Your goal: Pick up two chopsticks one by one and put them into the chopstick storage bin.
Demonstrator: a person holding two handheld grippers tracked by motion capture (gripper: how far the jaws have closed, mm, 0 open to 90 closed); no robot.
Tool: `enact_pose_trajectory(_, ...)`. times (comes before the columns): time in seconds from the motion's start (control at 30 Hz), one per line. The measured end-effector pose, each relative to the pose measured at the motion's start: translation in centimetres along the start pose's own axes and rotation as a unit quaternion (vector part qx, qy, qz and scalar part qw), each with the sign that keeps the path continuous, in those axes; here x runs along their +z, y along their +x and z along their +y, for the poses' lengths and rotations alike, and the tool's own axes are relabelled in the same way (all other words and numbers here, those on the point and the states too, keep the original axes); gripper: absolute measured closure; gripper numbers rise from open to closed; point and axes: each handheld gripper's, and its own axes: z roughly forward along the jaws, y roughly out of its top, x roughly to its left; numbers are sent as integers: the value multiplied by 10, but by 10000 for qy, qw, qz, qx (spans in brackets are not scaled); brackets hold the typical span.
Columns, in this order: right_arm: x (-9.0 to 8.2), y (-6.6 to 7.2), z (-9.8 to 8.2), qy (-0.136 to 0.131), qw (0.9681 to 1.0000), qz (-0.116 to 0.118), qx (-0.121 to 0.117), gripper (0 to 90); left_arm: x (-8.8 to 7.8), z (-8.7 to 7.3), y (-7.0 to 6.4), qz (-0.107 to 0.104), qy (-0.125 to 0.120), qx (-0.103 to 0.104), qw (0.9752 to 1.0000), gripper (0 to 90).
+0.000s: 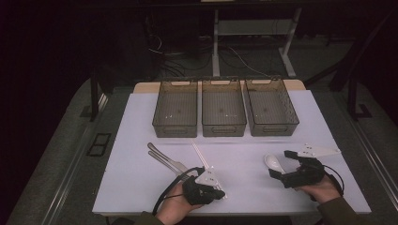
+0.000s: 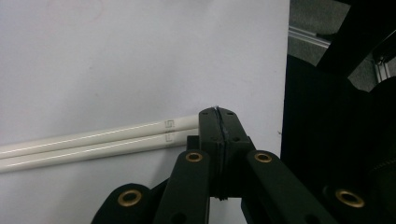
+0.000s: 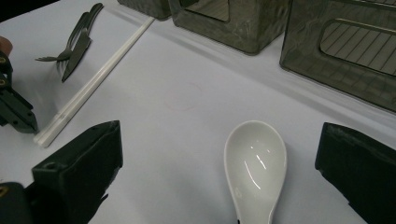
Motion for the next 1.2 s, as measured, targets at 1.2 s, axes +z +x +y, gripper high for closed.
enact_pose_trajectory(1.2, -1, 0, 0, -10, 10000, 26, -6, 7, 35, 26, 10, 190, -203, 38, 9996, 890)
